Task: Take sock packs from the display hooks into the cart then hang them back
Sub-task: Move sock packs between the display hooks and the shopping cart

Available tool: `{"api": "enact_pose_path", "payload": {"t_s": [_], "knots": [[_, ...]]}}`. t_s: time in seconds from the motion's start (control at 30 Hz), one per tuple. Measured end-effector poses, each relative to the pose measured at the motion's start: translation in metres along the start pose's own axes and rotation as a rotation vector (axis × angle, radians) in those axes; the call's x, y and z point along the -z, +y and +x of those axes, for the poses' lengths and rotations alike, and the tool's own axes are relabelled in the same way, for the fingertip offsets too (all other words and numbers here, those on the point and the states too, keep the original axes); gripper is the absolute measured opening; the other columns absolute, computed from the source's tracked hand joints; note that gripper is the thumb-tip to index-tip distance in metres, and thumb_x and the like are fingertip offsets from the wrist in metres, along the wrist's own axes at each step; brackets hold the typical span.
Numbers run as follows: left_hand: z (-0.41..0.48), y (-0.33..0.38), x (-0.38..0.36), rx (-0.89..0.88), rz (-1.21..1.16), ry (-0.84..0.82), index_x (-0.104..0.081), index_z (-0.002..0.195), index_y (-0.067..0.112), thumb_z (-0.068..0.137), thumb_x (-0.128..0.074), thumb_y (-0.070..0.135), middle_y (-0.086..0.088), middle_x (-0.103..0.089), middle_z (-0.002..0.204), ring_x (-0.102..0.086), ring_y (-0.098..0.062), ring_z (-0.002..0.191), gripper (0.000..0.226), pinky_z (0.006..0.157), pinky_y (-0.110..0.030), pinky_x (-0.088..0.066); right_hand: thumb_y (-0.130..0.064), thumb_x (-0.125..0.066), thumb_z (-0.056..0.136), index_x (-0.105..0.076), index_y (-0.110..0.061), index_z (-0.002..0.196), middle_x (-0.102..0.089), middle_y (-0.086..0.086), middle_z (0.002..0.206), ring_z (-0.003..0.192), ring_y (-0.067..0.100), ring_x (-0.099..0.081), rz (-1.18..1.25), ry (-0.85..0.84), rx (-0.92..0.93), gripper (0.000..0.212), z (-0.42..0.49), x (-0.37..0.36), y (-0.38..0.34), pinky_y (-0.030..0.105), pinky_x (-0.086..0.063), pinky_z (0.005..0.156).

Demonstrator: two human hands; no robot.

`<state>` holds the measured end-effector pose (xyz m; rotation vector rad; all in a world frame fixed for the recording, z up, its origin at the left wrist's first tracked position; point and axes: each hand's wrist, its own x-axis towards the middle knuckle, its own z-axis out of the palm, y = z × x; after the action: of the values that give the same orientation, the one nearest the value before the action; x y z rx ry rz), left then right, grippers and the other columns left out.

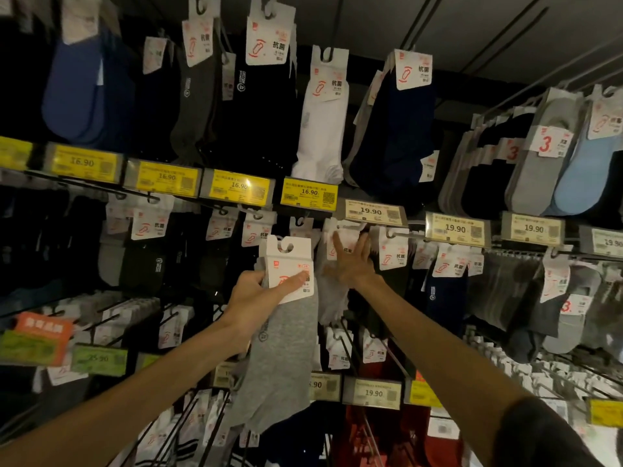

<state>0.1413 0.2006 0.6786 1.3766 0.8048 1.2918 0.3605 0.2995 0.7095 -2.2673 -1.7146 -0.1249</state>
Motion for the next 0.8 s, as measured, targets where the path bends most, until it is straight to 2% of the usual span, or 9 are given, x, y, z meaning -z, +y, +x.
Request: {"api": "enact_pose_path", "payload": {"t_s": [0.07, 0.13, 0.23, 0.3, 0.33, 0.47, 0.57, 0.67, 0.8], "knots": [[0.001, 0.001, 0.005, 0.010, 0.010, -0.005, -0.077, 0.101, 0.015, 0.081, -0.078, 0.029, 0.003, -0.077, 0.095, -0.074, -0.011, 0.085, 0.025, 0.069, -0.023, -0.057, -0.063, -0.047, 0.091, -0.006, -0.028, 0.155, -0.007, 0.017, 0.161, 0.146, 0.041, -0.012, -0.050, -0.247, -0.050, 0.084, 0.020, 0.007, 0.001, 0.051, -0.023, 0.116], [0.002, 0.002, 0.008, 0.016, 0.021, -0.010, -0.077, 0.100, 0.016, 0.080, -0.079, 0.030, 0.004, -0.077, 0.094, -0.074, -0.011, 0.085, 0.025, 0.070, -0.023, -0.057, -0.062, -0.045, 0.092, -0.029, -0.014, 0.150, -0.034, 0.012, 0.153, 0.137, 0.033, -0.038, -0.057, -0.342, -0.033, 0.077, 0.020, 0.008, -0.003, 0.041, -0.036, 0.110], [0.005, 0.001, 0.010, 0.028, 0.030, -0.017, -0.077, 0.100, 0.015, 0.080, -0.079, 0.031, 0.004, -0.077, 0.092, -0.074, -0.010, 0.085, 0.026, 0.070, -0.024, -0.057, -0.051, -0.042, 0.098, -0.060, -0.010, 0.115, -0.059, 0.015, 0.122, 0.114, 0.031, -0.057, 0.217, -0.183, 0.066, 0.048, 0.001, -0.001, -0.012, 0.035, -0.047, 0.089], [0.007, -0.001, 0.008, 0.024, 0.042, -0.024, -0.077, 0.102, 0.015, 0.079, -0.080, 0.033, 0.004, -0.077, 0.095, -0.073, -0.012, 0.089, 0.029, 0.078, -0.028, -0.059, -0.041, -0.042, 0.100, -0.059, -0.009, 0.075, -0.065, 0.013, 0.086, 0.084, 0.027, -0.064, 0.441, 0.031, 0.156, 0.045, -0.024, -0.008, -0.015, 0.034, -0.050, 0.074], [0.007, -0.003, 0.006, 0.020, 0.051, -0.029, -0.077, 0.103, 0.016, 0.078, -0.080, 0.034, 0.004, -0.077, 0.096, -0.073, -0.012, 0.090, 0.031, 0.081, -0.030, -0.059, -0.036, -0.042, 0.101, -0.058, -0.005, 0.069, -0.064, 0.012, 0.076, 0.073, 0.023, -0.062, 0.548, 0.131, 0.200, 0.047, -0.039, -0.010, -0.017, 0.033, -0.047, 0.067], [0.005, -0.010, -0.003, -0.008, 0.090, -0.042, -0.077, 0.104, 0.021, 0.074, -0.081, 0.041, 0.007, -0.077, 0.096, -0.073, -0.009, 0.090, 0.037, 0.087, -0.035, -0.058, -0.031, -0.041, 0.104, -0.065, 0.001, 0.088, -0.069, 0.014, 0.081, 0.077, 0.023, -0.066, 0.954, 0.281, 0.306, 0.043, -0.103, -0.009, -0.023, 0.036, -0.052, 0.068], [0.003, -0.012, -0.010, -0.031, 0.123, -0.049, -0.077, 0.103, 0.022, 0.068, -0.082, 0.049, 0.008, -0.077, 0.095, -0.073, -0.009, 0.090, 0.044, 0.087, -0.037, -0.058, -0.037, -0.047, 0.101, -0.065, -0.012, 0.102, -0.070, 0.007, 0.090, 0.087, 0.022, -0.068, 1.156, 0.283, 0.305, 0.031, -0.128, -0.008, -0.019, 0.039, -0.056, 0.074], [0.001, -0.011, -0.016, -0.042, 0.152, -0.081, -0.077, 0.101, 0.023, 0.070, -0.082, 0.049, 0.008, -0.077, 0.093, -0.073, -0.009, 0.088, 0.041, 0.085, -0.037, -0.059, -0.040, -0.055, 0.096, -0.060, -0.021, 0.106, -0.067, 0.002, 0.094, 0.087, 0.015, -0.064, 1.174, 0.275, 0.331, 0.021, -0.143, -0.003, -0.012, 0.035, -0.055, 0.076], [-0.002, -0.009, -0.025, -0.015, 0.162, -0.152, -0.076, 0.100, 0.025, 0.079, -0.078, 0.043, 0.008, -0.077, 0.093, -0.073, -0.010, 0.089, 0.028, 0.085, -0.033, -0.058, -0.030, -0.064, 0.092, -0.059, -0.012, 0.100, -0.061, 0.004, 0.092, 0.080, 0.002, -0.060, 1.226, 0.177, 0.243, 0.020, -0.152, 0.009, -0.006, 0.018, -0.050, 0.070]]}}
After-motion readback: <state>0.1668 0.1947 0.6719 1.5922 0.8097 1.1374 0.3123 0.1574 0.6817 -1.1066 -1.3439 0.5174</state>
